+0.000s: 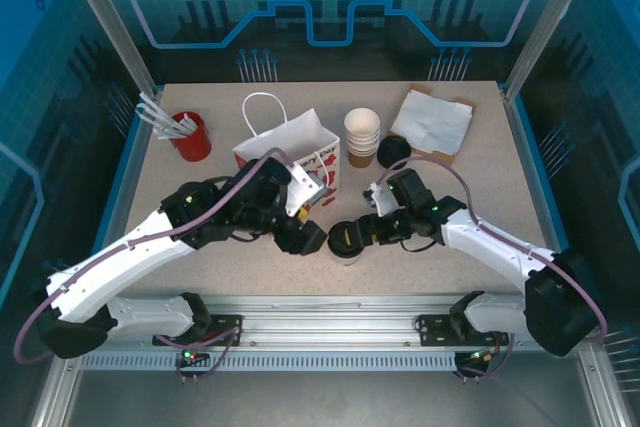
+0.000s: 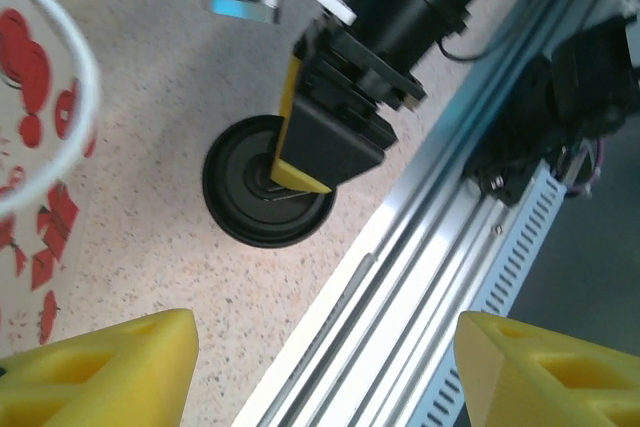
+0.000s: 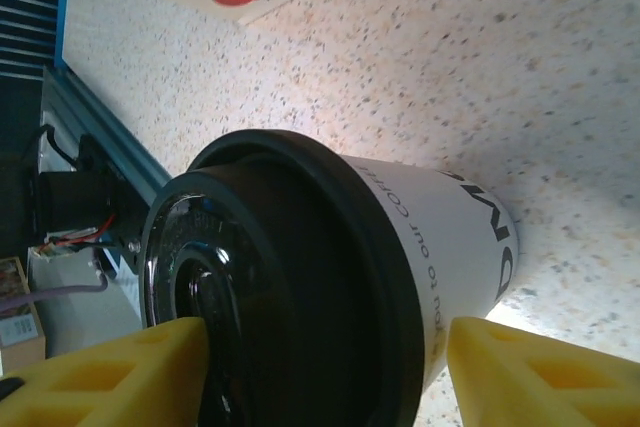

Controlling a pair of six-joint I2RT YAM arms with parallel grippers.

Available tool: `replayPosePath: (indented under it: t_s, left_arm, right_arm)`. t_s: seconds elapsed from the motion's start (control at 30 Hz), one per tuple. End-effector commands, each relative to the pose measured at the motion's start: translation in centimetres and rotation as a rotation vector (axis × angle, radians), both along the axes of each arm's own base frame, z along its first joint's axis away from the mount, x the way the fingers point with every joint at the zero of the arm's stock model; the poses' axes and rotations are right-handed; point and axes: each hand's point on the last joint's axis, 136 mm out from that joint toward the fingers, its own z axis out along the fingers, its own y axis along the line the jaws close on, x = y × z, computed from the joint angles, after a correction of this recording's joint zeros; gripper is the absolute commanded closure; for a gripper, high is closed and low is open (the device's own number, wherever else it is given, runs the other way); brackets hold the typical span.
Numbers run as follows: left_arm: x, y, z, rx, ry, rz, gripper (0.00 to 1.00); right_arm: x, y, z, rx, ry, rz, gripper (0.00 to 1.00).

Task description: Pack the takeout coffee

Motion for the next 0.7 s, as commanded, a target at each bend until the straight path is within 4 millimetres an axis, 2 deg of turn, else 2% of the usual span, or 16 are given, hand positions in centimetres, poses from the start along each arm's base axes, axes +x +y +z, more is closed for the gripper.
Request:
replayPosePath:
  t_s: [0.0,0.17,0.37,0.57,0.67]
  left_arm:
    - [-2.1,0.4,-1.8,0.128,-0.006,-0.118,0.3]
    - [-2.8,-0.7,-3.9,0.26,-0.024,-0.222,0.28]
    - [-0.9,-3.2,-6.2,0.415,-0.007,-0.256,0.25]
    - [1.6,-5.0,-8.4,0.539,-0.002,-0.263,0.2]
    - [2.9,-5.3,-9.2,0.574,0.014,-0.253,0.17]
  right_arm:
    - [0.6,1.0,1.5,0.01,-0.032,0.01,0.31]
    - [2.3,-1.3,4.0,-0.009,-0.104,-0.026,0.24]
    - [6.0,-6.4,7.4,0.025,-0.18,-0.188,0.21]
    - [7.2,-10.4,8.0,0.03,-0.205,-0.32,0.2]
    - [6.7,-11.3,6.8,0.025,-0.18,-0.351,0.2]
